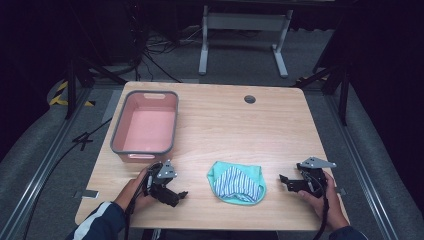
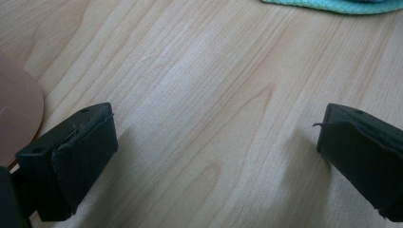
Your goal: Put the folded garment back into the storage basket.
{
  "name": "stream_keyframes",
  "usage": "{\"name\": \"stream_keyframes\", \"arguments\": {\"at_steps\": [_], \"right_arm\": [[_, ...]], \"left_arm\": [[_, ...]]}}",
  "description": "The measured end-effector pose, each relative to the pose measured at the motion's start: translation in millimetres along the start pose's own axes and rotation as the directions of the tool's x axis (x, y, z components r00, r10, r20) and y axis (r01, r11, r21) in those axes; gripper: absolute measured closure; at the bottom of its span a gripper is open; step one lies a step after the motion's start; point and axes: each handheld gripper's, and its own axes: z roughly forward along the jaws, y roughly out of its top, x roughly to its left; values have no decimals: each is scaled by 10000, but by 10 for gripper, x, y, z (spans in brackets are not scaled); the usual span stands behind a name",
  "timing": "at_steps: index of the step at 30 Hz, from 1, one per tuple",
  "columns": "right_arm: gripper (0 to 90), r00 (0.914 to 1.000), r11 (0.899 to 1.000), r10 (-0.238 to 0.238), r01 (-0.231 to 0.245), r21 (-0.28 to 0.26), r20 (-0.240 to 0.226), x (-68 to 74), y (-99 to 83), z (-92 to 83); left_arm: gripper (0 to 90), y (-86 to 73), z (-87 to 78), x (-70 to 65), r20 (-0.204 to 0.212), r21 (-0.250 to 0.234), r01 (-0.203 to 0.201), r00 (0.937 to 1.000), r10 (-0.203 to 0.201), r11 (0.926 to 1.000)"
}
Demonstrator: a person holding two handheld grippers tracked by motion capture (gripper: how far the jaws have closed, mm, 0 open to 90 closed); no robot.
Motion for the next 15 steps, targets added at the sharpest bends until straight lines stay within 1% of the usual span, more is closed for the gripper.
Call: {"name": "stream_keyframes", "arguments": {"at_steps": [10,13,15], "right_arm": [[152,10000,10000,-12,12,-22,14,1,-6,-5],[152,10000,10000,4,-4,-19,27,3,-10,-8],[152,10000,10000,2,-2,59,63,-9,-28,-35]], "left_arm": [[0,1,0,4,24,11,-40,10000,40,10000],[0,4,1,11,68,25,-112,9999,112,9999],[0,5,1,14,81,27,-138,9999,138,9999]]}}
